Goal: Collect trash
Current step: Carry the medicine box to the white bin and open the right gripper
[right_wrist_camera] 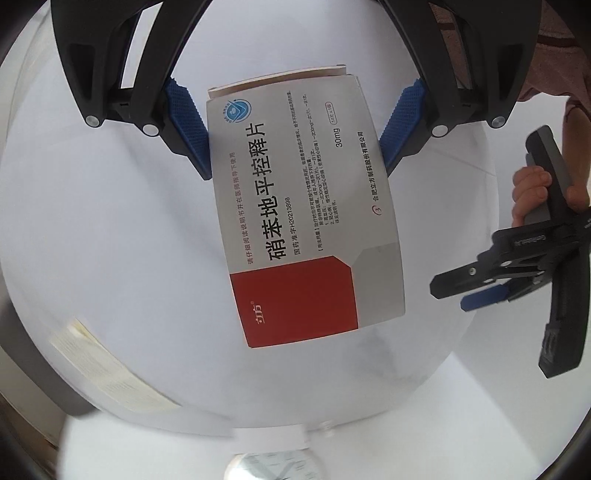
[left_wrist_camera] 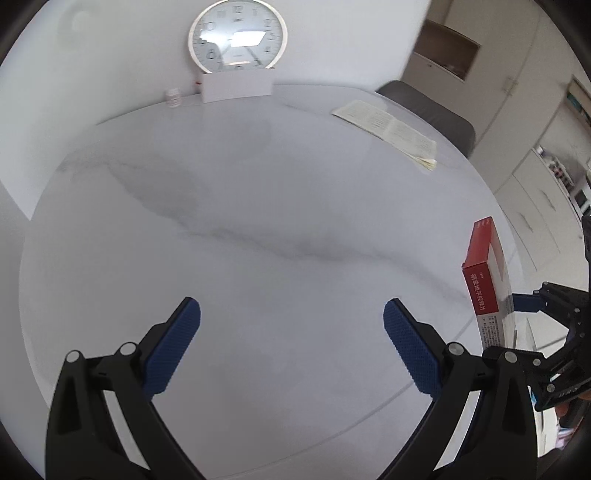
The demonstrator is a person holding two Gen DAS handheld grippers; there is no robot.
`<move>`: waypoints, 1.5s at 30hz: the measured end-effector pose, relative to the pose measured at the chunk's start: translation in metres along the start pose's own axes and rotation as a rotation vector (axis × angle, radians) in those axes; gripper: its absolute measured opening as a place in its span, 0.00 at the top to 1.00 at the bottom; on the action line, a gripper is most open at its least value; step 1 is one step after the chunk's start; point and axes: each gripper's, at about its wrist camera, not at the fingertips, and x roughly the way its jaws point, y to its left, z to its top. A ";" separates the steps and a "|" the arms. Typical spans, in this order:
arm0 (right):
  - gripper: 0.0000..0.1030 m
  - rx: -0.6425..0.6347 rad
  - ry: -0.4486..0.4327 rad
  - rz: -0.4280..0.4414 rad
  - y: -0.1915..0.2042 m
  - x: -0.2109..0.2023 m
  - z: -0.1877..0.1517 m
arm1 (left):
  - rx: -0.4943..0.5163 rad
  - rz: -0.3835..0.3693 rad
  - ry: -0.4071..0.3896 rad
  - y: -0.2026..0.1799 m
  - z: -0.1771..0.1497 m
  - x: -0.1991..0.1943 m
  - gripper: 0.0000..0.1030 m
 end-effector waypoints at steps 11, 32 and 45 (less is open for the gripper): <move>0.16 0.451 -0.175 -0.165 -0.125 -0.089 -0.235 | 0.192 -0.129 0.055 -0.231 -0.102 -0.015 0.07; 0.09 0.753 0.075 -0.082 -0.258 0.099 -0.344 | 0.327 -0.016 0.099 -0.355 -0.139 0.004 0.07; 0.02 0.597 -0.276 -0.226 -0.163 -0.132 -0.238 | 0.318 -0.023 -0.019 -0.340 -0.086 -0.049 0.07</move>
